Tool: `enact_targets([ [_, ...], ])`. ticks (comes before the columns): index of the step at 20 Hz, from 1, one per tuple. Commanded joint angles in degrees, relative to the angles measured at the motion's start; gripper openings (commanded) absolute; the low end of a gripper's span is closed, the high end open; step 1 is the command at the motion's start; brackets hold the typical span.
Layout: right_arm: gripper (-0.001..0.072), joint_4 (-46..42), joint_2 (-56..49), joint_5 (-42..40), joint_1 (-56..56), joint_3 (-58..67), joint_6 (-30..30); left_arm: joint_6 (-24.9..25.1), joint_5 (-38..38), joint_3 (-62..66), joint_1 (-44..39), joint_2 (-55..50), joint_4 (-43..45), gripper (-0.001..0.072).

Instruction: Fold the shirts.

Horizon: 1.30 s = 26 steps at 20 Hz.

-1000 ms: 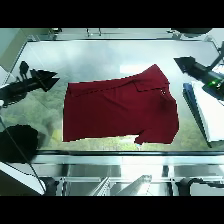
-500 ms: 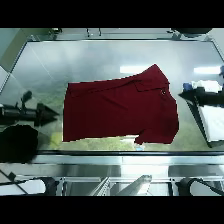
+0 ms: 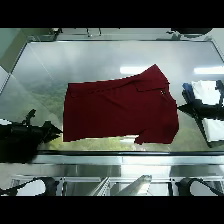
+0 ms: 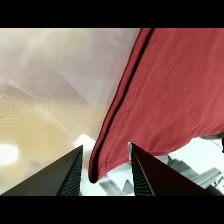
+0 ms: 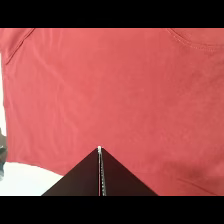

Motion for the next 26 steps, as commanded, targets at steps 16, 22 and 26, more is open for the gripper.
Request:
enact_targets([
  [16, 0.0322, -14.0, -3.1, -2.5, -9.2, -0.5, 4.6, 5.1, 1.7, 5.7, -15.5, 0.2, -4.7, 0.0029],
  [22, 0.0323, -13.9, -13.5, -2.7, -9.1, -1.5, 3.4, 5.1, 1.8, 5.6, -15.5, 0.2, -4.7, 0.0029],
  [26, 0.0323, -13.9, -19.1, -2.6, -9.0, -1.5, 3.0, 5.1, 1.8, 5.6, -15.5, 0.2, -4.7, 0.0029],
])
